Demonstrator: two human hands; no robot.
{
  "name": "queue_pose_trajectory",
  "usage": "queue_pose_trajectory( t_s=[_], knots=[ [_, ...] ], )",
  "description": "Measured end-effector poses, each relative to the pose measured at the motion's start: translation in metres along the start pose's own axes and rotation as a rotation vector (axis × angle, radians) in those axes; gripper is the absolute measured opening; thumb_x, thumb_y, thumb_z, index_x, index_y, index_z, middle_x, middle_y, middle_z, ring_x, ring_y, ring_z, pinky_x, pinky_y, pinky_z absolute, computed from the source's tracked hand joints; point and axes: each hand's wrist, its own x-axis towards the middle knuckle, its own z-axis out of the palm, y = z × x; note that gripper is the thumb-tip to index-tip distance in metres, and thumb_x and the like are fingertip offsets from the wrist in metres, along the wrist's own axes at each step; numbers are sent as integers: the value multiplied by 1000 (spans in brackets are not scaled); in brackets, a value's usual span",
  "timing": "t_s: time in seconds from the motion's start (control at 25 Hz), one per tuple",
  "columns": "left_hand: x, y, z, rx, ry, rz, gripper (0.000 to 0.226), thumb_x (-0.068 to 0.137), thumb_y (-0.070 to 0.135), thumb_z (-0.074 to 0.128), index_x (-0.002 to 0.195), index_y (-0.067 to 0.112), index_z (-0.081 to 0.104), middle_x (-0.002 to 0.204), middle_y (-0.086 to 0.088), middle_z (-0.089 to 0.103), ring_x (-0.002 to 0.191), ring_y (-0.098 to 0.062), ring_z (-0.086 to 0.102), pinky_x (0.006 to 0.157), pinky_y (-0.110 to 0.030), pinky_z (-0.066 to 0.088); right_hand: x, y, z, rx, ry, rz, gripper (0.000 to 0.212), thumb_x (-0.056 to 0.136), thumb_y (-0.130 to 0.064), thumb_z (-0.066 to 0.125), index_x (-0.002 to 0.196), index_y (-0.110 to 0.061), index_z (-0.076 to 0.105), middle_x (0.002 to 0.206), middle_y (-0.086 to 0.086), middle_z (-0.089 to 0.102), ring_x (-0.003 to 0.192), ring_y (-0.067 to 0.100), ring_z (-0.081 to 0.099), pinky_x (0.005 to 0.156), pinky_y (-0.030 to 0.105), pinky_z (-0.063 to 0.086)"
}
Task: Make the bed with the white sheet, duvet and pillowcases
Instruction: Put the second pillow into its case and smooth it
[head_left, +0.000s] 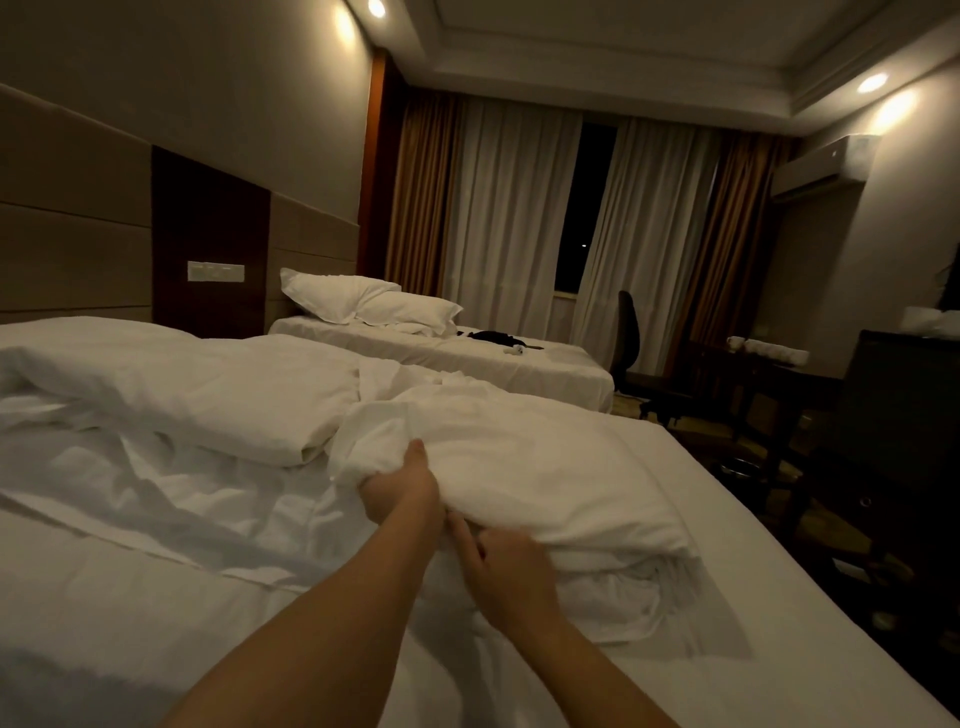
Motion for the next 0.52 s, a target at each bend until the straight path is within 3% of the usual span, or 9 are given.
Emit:
queue_pose_trajectory(
  t_s=[0.08, 0.16, 0.2, 0.28, 0.4, 0.52],
  knots=[
    [2, 4, -2, 8, -28, 17, 85, 81, 54, 76, 137, -2, 47, 133, -20, 59, 118, -40, 58, 101, -48, 49, 9, -21, 2, 407, -104, 272, 92, 74, -95, 18, 66, -18, 68, 79, 10, 74, 79, 25, 70, 73, 37, 55],
    [3, 6, -4, -26, -26, 6, 83, 85, 53, 73, 139, -4, 46, 136, -20, 57, 121, -40, 57, 100, -46, 49, 23, -32, 5, 788, 24, 549, 99, 61, -101, 36, 96, -17, 75, 100, 9, 76, 95, 26, 70, 88, 43, 58],
    [3, 7, -6, -65, -23, -8, 82, 86, 52, 73, 139, -4, 46, 136, -20, 56, 121, -39, 56, 99, -45, 48, 31, -34, 5, 949, 90, 716, 103, 56, -101, 46, 109, -17, 73, 107, 8, 74, 98, 28, 70, 88, 46, 59],
    [5, 4, -8, -154, -14, -39, 82, 86, 55, 71, 138, -3, 47, 134, -19, 57, 119, -39, 57, 95, -43, 48, 41, -28, 2, 1295, 140, 1025, 94, 59, -88, 65, 117, -15, 65, 108, 12, 73, 92, 32, 72, 77, 49, 62],
    [8, -1, -8, -202, 3, -56, 86, 85, 67, 63, 137, 0, 48, 130, -18, 59, 115, -38, 59, 96, -43, 51, 50, -8, -9, 1524, 265, 1128, 64, 79, -59, 75, 122, -18, 52, 112, 12, 68, 97, 34, 69, 77, 51, 61],
    [-1, -3, 0, -305, -6, -105, 110, 63, 77, 75, 141, 7, 43, 122, -7, 59, 106, -31, 60, 94, -48, 54, 53, 0, -10, 1396, 402, 1082, 50, 92, -38, 69, 135, -18, 51, 130, 10, 61, 112, 33, 62, 94, 54, 55]
  ],
)
